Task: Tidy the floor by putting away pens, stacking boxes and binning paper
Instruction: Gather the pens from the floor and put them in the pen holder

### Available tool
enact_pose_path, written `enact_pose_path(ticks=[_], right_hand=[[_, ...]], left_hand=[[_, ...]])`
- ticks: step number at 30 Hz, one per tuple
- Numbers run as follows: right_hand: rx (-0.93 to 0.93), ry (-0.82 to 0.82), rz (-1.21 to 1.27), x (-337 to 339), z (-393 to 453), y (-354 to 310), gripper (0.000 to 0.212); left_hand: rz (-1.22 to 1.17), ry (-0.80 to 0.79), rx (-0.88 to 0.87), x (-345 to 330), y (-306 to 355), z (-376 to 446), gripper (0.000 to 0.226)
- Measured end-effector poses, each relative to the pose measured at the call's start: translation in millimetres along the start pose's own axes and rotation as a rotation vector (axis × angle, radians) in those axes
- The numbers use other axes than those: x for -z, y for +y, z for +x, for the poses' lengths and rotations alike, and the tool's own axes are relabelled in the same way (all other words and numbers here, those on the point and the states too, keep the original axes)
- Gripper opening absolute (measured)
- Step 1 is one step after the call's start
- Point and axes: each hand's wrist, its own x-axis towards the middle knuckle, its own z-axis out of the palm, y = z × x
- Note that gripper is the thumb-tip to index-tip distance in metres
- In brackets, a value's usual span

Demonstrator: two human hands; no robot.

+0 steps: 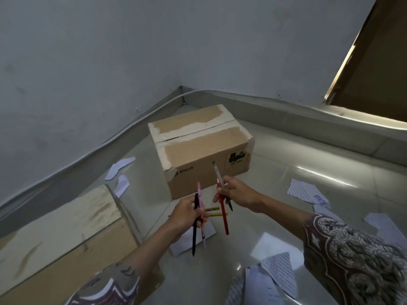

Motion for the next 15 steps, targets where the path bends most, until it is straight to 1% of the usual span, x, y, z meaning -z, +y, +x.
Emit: enact_pose_path(ticks=[1,5,7,9,12,15], right_hand=[[0.003,0.018,0.030,4,-5,-7,0.008],[0.043,0.117,0.100,18,-40,-41,0.006],[0.042,0.193,0.142,25,-67,-63,0.010],[0.039,0.262,0.158,34,-96,-86,0.011],[0.036,0.347,0.096,56,-141,-130,0.012],[0.036,0.424,0.000,91,-189,-178,0.011]], left_hand=[[-0.002,-0.001,0.002,4,7,-3,0.017],[-0.007,0.074,0.018,21,46,-28,0.016],[0.067,0.093,0.000,26,74,-47,0.016],[0.160,0.082,-0.056,28,107,-66,0.013],[0.298,0.051,-0.159,27,168,-97,0.008],[0.290,0.047,-0.211,22,234,-129,0.008]])
